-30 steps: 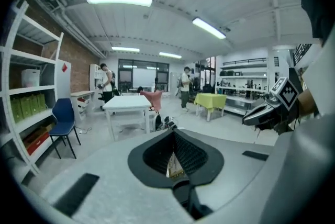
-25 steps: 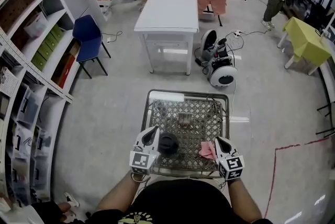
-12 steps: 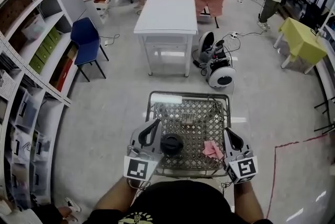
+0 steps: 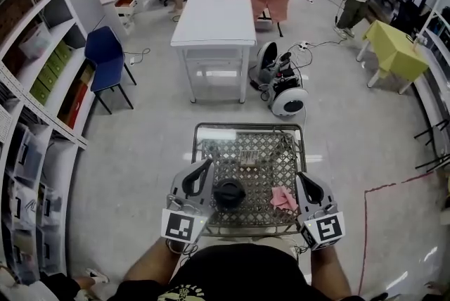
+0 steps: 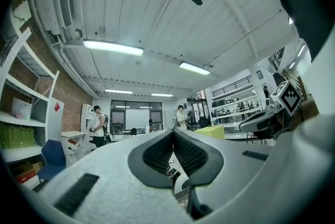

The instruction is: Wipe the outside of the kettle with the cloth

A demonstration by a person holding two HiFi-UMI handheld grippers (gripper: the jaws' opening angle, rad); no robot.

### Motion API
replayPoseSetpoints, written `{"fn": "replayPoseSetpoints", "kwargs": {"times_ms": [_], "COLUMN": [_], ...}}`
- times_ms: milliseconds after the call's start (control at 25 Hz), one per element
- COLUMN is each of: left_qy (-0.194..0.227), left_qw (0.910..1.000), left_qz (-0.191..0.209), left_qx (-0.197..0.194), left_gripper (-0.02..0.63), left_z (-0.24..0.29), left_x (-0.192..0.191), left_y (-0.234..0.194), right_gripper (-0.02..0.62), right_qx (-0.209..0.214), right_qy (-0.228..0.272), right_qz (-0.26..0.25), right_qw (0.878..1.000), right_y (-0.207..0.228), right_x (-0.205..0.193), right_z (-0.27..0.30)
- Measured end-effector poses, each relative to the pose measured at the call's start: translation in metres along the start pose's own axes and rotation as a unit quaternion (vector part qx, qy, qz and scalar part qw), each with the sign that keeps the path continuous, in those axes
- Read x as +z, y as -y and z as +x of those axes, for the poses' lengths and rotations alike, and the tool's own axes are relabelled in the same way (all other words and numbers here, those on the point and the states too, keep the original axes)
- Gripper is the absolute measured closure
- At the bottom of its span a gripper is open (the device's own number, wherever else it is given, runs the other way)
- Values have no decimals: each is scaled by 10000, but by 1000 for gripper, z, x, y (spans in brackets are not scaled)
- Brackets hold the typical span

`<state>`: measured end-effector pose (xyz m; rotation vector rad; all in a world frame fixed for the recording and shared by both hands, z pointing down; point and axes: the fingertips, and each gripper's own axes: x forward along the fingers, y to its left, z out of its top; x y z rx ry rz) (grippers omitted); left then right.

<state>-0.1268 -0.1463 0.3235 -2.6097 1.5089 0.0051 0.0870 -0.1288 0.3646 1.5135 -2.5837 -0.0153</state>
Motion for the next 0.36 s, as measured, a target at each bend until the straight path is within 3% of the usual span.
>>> {"fn": "replayPoseSetpoints", "kwargs": {"times_ms": [360], "left_qy": [27], "left_qw": [10000], "left_qz": [88], "left_qx": [7], "left_gripper": [597], "left_z": [9], "left_x": [13], "left_y": [20], "right_gripper": [584], "right_qx": [-32], "right_qy": [-17], "right_qz": [127], "right_qw": [9999], "right_y": [21], "right_x": [-1], "right_z": [-12]}}
